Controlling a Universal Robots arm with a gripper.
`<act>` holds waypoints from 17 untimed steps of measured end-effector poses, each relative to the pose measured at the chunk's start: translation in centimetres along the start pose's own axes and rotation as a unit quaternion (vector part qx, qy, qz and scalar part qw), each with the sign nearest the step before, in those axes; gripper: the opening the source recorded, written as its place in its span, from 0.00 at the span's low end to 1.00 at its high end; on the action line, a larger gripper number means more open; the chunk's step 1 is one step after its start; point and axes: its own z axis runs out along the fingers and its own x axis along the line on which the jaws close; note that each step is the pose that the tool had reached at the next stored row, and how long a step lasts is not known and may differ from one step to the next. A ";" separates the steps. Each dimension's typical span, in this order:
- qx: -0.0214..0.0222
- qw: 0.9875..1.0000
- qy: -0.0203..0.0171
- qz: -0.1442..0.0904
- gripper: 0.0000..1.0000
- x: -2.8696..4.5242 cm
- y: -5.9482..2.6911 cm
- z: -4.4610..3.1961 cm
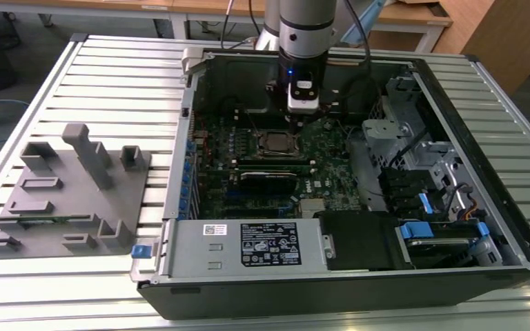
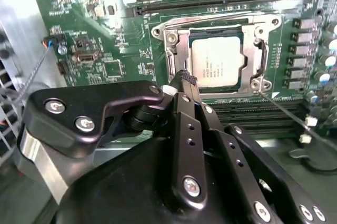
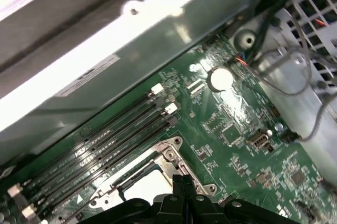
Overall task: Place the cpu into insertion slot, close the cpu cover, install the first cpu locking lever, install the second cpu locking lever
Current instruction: 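Close the cpu cover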
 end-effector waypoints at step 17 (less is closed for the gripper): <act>-0.012 0.988 0.005 -0.153 0.11 0.01 0.00 0.14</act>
